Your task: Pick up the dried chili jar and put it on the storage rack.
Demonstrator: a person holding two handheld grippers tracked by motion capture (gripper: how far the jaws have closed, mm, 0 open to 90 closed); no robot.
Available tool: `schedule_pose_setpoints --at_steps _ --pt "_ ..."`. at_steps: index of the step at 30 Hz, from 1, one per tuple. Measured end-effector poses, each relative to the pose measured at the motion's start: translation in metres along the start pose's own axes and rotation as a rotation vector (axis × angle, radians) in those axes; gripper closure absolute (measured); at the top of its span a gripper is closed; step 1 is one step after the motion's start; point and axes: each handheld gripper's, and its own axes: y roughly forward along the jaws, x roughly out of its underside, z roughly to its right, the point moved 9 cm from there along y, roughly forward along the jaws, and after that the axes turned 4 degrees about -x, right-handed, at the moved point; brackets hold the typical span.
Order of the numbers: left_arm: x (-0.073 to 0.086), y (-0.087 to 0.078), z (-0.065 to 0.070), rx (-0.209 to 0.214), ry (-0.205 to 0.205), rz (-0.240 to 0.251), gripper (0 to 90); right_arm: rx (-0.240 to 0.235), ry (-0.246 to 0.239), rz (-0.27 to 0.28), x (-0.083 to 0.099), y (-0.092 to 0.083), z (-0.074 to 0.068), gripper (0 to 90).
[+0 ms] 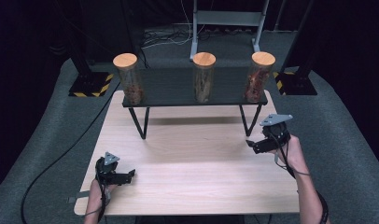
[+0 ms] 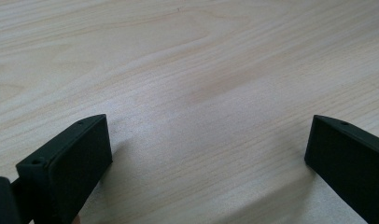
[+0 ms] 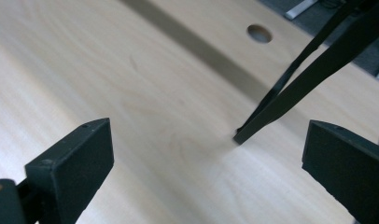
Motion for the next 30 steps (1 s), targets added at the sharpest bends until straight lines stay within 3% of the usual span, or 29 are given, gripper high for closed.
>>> schedule_pose_setpoints --at_steps 12,30 --pt "0.000 0.000 0.000 0.000 0.000 0.000 0.0 -0.053 0.042 -0.030 0.058 0.022 -0.029 1.0" --pt "0.000 0.000 0.000 -0.003 -0.003 0.000 0.0 -0.109 0.127 -0.002 0.125 0.044 -0.071 0.1"
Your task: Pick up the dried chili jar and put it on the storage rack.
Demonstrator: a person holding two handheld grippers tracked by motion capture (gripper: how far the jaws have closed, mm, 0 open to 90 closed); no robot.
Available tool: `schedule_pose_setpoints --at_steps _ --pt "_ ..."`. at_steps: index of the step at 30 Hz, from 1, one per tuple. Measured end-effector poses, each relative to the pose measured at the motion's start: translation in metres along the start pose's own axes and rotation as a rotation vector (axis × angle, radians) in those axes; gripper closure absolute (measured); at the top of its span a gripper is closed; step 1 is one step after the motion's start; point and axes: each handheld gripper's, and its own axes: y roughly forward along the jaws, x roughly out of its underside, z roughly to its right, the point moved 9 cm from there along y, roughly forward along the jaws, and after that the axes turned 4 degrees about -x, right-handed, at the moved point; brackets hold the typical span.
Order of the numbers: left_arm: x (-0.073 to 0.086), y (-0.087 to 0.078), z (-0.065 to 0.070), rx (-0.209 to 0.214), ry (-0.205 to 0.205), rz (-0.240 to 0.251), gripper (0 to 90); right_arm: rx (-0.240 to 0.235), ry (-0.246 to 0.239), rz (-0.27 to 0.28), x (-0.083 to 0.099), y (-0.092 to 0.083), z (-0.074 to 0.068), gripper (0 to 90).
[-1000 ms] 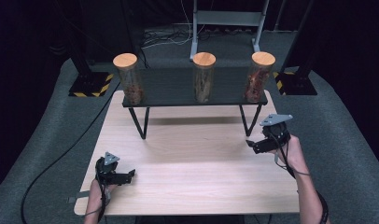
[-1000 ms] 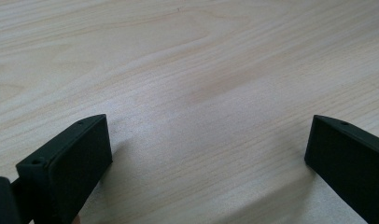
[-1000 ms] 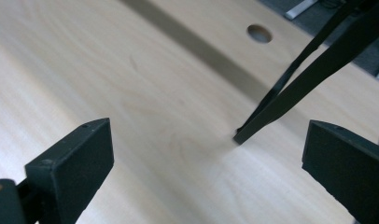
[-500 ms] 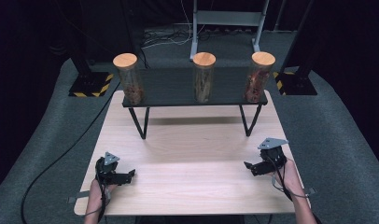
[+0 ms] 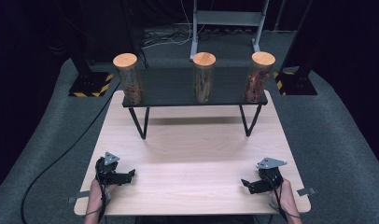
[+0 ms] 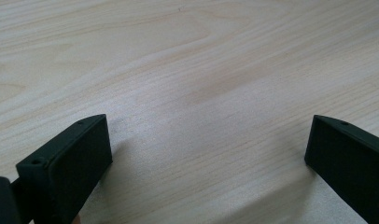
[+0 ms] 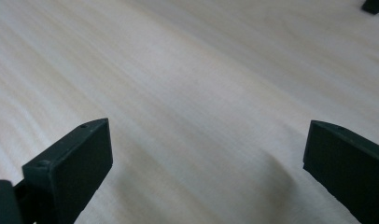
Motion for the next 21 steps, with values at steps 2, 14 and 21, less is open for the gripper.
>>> schedule_pose_setpoints --at_steps 2,14,21 --pt "0.0000 0.0000 0.0000 0.000 0.000 0.000 0.0 0.009 -0.001 0.002 0.0034 0.0013 -0.0005 0.0" --pt "0.0001 0.0000 0.0001 0.000 0.000 0.000 0.0 0.004 -0.002 0.040 0.0049 0.0003 -0.0009 0.1" --pt "0.0001 0.0000 0.0000 0.000 0.001 0.000 0.0 0.021 0.011 0.067 0.0038 -0.0024 0.0011 0.2"
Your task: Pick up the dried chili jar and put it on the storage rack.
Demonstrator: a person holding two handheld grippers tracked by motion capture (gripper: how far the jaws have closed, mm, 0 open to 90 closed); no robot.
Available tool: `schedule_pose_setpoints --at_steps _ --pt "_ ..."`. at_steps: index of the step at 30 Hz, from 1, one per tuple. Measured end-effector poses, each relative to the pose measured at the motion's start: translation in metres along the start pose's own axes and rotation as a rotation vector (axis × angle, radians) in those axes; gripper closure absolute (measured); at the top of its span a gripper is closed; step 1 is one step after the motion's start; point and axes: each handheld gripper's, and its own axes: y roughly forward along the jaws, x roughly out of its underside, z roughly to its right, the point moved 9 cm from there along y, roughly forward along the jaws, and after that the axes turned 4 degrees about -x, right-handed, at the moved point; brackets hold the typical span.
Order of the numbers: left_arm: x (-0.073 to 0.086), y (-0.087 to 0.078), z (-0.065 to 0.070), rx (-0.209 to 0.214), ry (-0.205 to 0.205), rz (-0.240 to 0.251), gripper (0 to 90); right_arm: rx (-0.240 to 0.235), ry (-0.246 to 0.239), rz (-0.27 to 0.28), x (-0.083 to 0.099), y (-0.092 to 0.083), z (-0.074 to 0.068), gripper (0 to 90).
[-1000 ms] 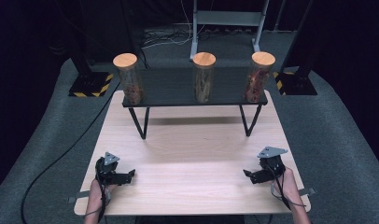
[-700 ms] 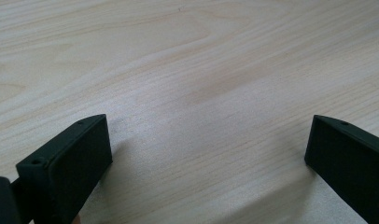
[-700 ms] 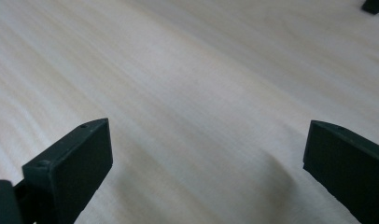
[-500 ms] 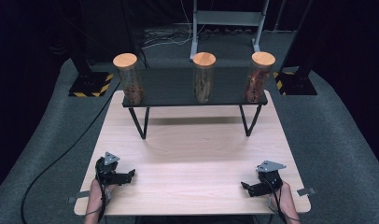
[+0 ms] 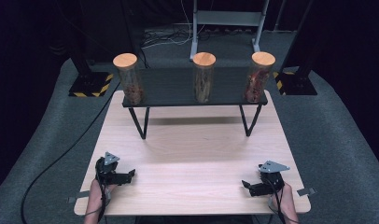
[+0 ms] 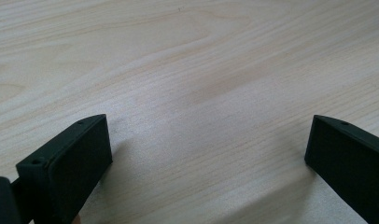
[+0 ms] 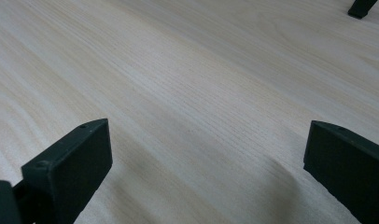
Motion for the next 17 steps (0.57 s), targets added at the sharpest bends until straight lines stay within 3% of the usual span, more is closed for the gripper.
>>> schedule_pose_setpoints --at_steps 17 --pt "-0.0002 0.0000 0.0000 -0.002 0.002 -0.002 0.0 -0.017 0.018 0.002 -0.0002 -0.0001 0.0010 0.0"
